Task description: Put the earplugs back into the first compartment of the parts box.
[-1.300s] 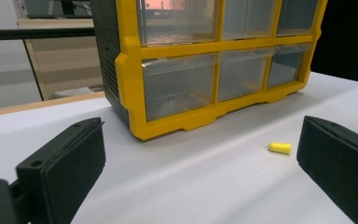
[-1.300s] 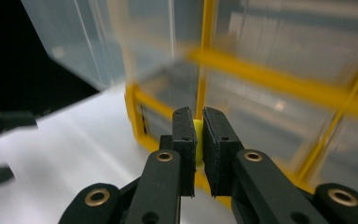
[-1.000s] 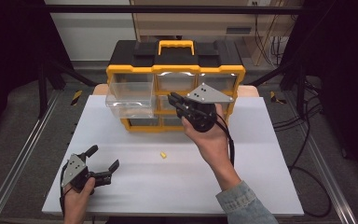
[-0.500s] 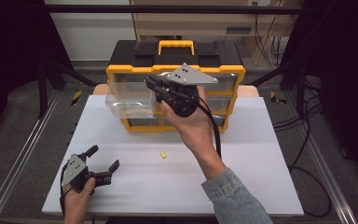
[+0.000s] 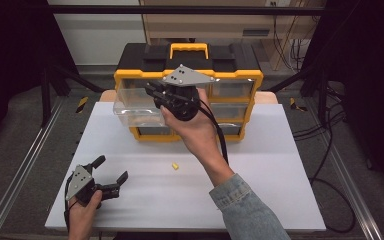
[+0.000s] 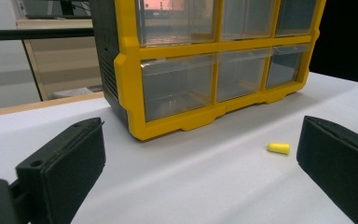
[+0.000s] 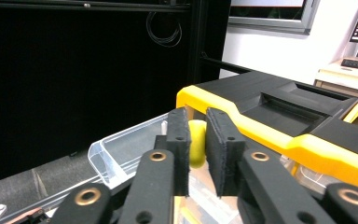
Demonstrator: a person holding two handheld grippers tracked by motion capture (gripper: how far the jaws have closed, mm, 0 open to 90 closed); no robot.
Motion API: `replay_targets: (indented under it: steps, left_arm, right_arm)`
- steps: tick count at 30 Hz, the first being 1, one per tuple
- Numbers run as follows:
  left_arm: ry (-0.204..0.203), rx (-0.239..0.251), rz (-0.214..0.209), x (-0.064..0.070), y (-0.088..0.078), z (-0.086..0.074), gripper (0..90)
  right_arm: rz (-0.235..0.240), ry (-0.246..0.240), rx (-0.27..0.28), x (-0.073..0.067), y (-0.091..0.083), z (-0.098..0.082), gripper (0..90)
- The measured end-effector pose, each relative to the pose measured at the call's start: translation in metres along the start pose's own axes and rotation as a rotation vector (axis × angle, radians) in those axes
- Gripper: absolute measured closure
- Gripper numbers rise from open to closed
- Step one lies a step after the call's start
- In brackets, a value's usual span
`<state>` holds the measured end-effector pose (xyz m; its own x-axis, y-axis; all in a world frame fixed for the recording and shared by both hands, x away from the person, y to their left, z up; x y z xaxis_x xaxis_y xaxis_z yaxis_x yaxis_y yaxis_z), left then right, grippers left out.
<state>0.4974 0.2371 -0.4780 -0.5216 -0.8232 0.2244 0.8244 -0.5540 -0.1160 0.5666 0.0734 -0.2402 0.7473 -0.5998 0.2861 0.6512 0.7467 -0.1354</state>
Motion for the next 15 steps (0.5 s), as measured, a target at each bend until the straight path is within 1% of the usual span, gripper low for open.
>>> replay_targets:
  steps: [3, 6, 8, 13, 15]
  left_arm:
    - [0.001, -0.001, 0.000, 0.000, 0.000, 0.000, 0.8]
    - [0.001, -0.001, 0.001, 0.000, 0.000, 0.000, 0.8]
    - [0.002, 0.001, 0.001, 0.000, 0.000, 0.000, 0.8]
    - [-0.002, 0.004, 0.003, -0.001, 0.000, 0.001, 0.8]
    - [-0.003, 0.005, 0.004, -0.002, -0.001, 0.001, 0.8]
  right_arm:
    - [0.004, -0.006, 0.002, -0.001, 0.000, 0.002, 72.4]
    - [0.005, -0.009, 0.009, -0.001, -0.001, 0.003, 70.9]
    - [-0.002, -0.010, 0.011, 0.001, -0.002, 0.004, 66.5]
    - [0.009, -0.001, 0.025, 0.002, -0.009, 0.005, 49.9]
    - [0.004, 0.005, 0.025, 0.004, -0.012, 0.004, 38.7]
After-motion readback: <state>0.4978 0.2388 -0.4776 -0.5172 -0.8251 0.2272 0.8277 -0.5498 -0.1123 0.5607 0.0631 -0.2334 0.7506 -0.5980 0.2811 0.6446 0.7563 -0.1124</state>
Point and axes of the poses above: each handheld gripper's, and its own axes: y roughly forward along the jaws, z roughly out of its top, x roughly to its right, the point moved 10 cm from there along y, roughly forward along the jaws, and after that the axes turned 14 degrees about -y, right-handed, at the moved point
